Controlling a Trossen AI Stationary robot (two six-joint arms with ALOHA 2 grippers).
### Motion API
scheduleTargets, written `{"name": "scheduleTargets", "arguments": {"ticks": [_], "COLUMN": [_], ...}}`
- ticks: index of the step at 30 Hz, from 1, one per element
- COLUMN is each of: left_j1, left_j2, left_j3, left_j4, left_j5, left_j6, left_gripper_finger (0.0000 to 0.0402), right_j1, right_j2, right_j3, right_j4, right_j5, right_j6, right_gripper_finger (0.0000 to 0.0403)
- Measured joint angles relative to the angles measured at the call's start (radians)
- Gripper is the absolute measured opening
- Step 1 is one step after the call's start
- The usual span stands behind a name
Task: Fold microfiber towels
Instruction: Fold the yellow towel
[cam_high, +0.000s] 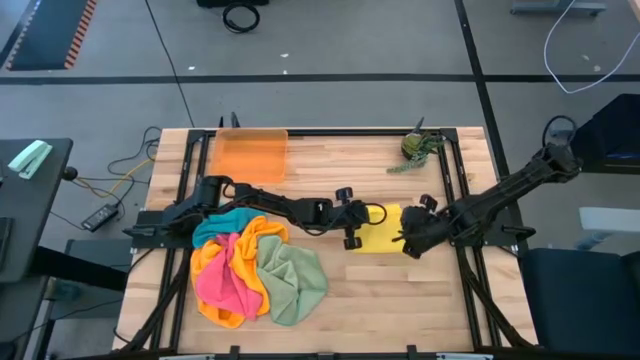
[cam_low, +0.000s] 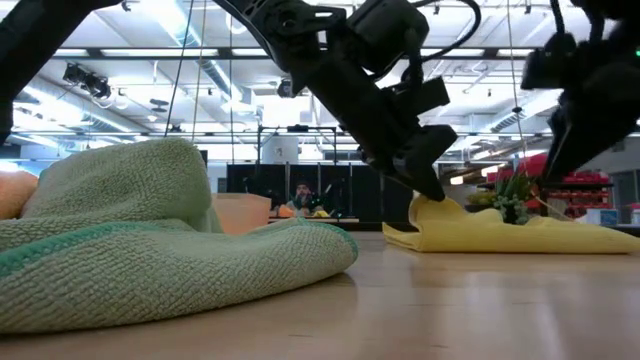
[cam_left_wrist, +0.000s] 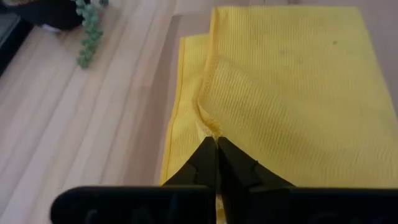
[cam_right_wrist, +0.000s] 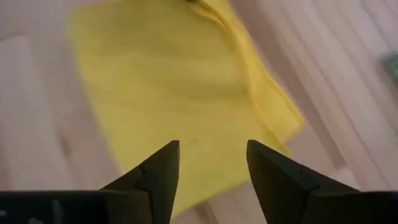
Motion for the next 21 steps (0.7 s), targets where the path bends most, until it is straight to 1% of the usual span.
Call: {"name": "scheduleTargets", "arguments": {"ticks": [2,4,6,8,11,14,18,21], "left_j1": [-0.002,-0.002,-0.003,-0.002,-0.002,-0.002,-0.002,-0.002], "left_j2": [0.000,0.000,0.000,0.000,0.000,0.000,0.000,0.000], "left_j3": [0.000,0.000,0.000,0.000,0.000,0.000,0.001,0.001], "left_j4": [0.003,-0.001,-0.005,-0.010,-0.010,-0.011,-0.018,-0.018], "left_j5": [0.000,0.000,0.001,0.001,0.001,0.001,0.001,0.001], "left_j6": [0.000,-0.001,-0.009,-0.015,-0.024,-0.024,-0.024,-0.024], "left_gripper_finger": [0.0018,0.0017,0.0010,0.0007,0.0013,0.0019,0.0008,0.0009], "right_j1": [0.008,0.003,-0.022,-0.061,-0.126,-0.166,-0.179,-0.179], "right_j2": [-0.001,-0.001,-0.001,-0.001,-0.008,-0.039,-0.108,-0.173], "right_j3": [-0.017,-0.040,-0.075,-0.109,-0.152,-0.169,-0.171,-0.171], "right_j4": [-0.032,-0.066,-0.068,-0.068,-0.034,0.021,0.021,0.008], "right_j5": [0.043,0.058,0.061,0.053,0.027,-0.003,-0.039,-0.043], "right_j6": [0.133,0.248,0.332,0.376,0.379,0.330,0.288,0.280], "right_gripper_finger": [0.0187,0.0183,0.0183,0.0185,0.0195,0.0208,0.0222,0.0227]}}
